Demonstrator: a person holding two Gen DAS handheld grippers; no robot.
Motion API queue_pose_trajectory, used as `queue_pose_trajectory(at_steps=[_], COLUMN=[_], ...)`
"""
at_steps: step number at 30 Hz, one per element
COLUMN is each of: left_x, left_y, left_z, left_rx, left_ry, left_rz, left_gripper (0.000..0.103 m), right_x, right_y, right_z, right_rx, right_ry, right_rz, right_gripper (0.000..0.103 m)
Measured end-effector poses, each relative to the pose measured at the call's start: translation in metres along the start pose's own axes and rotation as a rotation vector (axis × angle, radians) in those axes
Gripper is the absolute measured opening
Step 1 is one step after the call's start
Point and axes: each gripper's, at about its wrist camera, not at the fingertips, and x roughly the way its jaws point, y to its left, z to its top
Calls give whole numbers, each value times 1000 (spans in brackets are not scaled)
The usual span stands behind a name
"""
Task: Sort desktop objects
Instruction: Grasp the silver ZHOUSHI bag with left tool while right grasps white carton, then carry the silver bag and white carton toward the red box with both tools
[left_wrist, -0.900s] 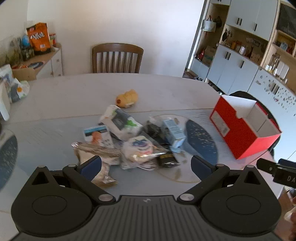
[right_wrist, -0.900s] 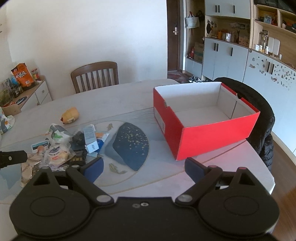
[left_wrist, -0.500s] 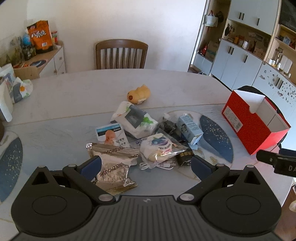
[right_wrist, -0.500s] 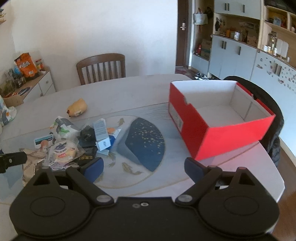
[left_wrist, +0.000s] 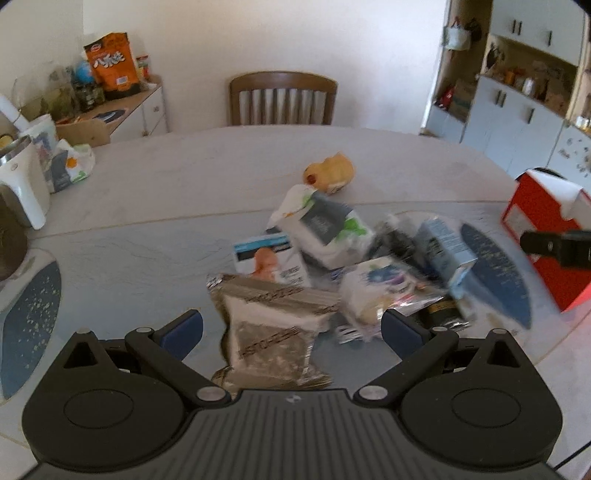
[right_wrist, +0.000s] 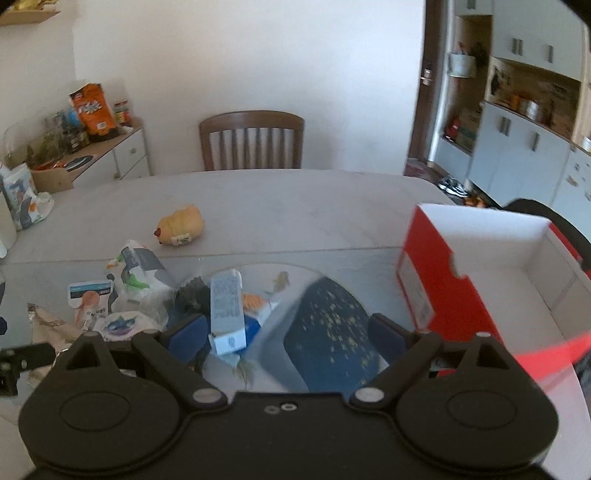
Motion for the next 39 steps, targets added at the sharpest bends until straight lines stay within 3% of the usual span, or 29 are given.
queue_pose_trajectory(at_steps=[4,14,16,18,21,23,29,33,39], left_x=[12,36,40,42,43,45,44,43,41], left_y=[8,13,14,16,17,18,18,18,15], left_z=[-4,-15,-17,-18,-21,-22,-21,-19,-18], left_rx=[-25,34,44,37,35,37,26,23,38], left_ry=[20,27,36,43,40,42,40,41,44], left_rz=[3,21,25,18,16,15,-7,-8,-4], left_gripper=[103,98,96,93,91,81,64,60,50], right_x=[23,68,76,82,88,91,95,95,91], right_y=[5,23,26,29,35,36,37,39,37], right_z=[3,3,3,4,4,3,4,5,7], right_rx=[-33,-87,-93,-89,-110,-113,-114,-125,-110], right_ry=[33,87,103,119,130,140,157,160,161], right_rz=[13,8,1,14,13,14,21,26,35], right_gripper=[93,91,87,70,67,66,51,36,33])
